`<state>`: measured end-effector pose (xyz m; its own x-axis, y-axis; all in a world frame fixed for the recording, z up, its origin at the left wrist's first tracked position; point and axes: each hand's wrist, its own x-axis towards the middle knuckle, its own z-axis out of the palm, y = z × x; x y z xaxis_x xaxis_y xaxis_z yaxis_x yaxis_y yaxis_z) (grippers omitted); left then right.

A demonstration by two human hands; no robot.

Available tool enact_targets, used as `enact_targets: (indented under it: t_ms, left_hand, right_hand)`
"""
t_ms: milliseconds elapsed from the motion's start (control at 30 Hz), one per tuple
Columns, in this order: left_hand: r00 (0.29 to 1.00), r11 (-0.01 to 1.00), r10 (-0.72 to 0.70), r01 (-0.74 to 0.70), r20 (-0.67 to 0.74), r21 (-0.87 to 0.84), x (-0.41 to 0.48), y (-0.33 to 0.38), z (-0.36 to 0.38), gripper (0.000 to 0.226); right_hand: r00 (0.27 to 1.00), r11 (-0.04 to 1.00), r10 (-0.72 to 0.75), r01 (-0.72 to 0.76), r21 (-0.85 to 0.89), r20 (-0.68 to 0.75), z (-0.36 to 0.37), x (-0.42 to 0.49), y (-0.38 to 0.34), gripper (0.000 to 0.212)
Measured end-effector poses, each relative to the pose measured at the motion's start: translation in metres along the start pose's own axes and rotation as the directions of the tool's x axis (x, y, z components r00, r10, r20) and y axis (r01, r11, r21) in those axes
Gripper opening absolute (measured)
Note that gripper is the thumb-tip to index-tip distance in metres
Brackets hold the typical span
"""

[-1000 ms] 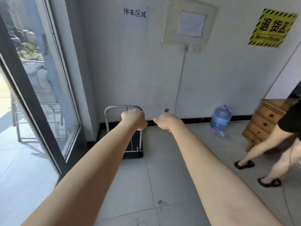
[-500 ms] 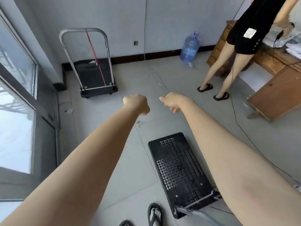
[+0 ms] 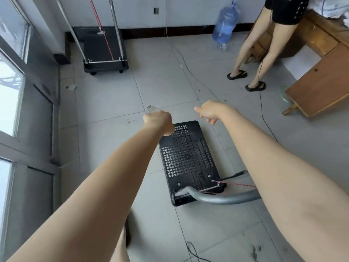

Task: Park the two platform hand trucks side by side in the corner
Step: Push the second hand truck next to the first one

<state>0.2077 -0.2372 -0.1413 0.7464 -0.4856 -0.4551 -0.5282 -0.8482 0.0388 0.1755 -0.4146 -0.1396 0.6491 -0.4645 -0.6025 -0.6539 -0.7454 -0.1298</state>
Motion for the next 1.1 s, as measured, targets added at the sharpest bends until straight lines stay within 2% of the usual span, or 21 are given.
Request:
enact_targets:
  t_ms: [133,300,400,500,633,700,767,900,1000,1100]
  left_hand:
    - [1.000,0.999,0.007,-0.007,-0.005,-0.053,-0.032,0.083,0.047,0.031]
    - [0.996,0.994,0.087,-0.085,0.031,-0.065,-0.070,0.171,0.098,0.033]
    - [0.992,0.991,0.114,-0.110,0.049,-0.076,-0.090,0.210,0.115,0.034]
    - [0.993,0.991,0.113,-0.110,0.032,-0.079,-0.104,0.238,0.121,0.027]
    - [0.993,0.972,0.092,-0.106,-0.079,-0.209,-0.125,0.257,0.128,0.023]
    - [0.988,0.964,0.078,-0.108,-0.131,-0.244,-0.135,0.262,0.136,0.024]
    - [0.986,0.961,0.073,-0.110,-0.153,-0.253,-0.143,0.262,0.144,0.026]
    - [0.988,0.964,0.042,-0.078,-0.146,-0.254,-0.150,0.255,0.152,0.027]
    - [0.982,0.962,0.001,-0.053,-0.190,-0.268,-0.145,0.244,0.149,0.028]
    - [0.972,0.959,-0.037,-0.031,-0.231,-0.281,-0.137,0.223,0.145,0.031]
  right_hand:
    - [0.999,1.000,-0.017,0.017,-0.005,0.042,0.031,-0.022,0.090,0.056]
    - [0.998,0.999,-0.014,0.017,-0.041,0.068,0.073,-0.048,0.178,0.054]
    - [0.999,0.999,-0.034,0.034,-0.005,0.030,0.091,-0.067,0.208,0.040]
    - [0.997,0.997,-0.056,0.058,0.046,-0.051,0.096,-0.089,0.225,0.040]
    - [0.967,0.993,-0.113,0.117,0.000,-0.227,0.108,-0.113,0.243,0.033]
    - [0.912,0.985,-0.167,0.171,-0.023,-0.375,0.121,-0.118,0.255,0.035]
    - [0.867,0.981,-0.184,0.192,-0.029,-0.464,0.137,-0.124,0.264,0.042]
    - [0.797,0.978,-0.199,0.202,-0.058,-0.571,0.160,-0.128,0.263,0.054]
    - [0.764,0.970,-0.213,0.241,-0.037,-0.609,0.159,-0.123,0.248,0.048]
    - [0.714,0.941,-0.307,0.327,-0.088,-0.629,0.161,-0.116,0.236,0.040]
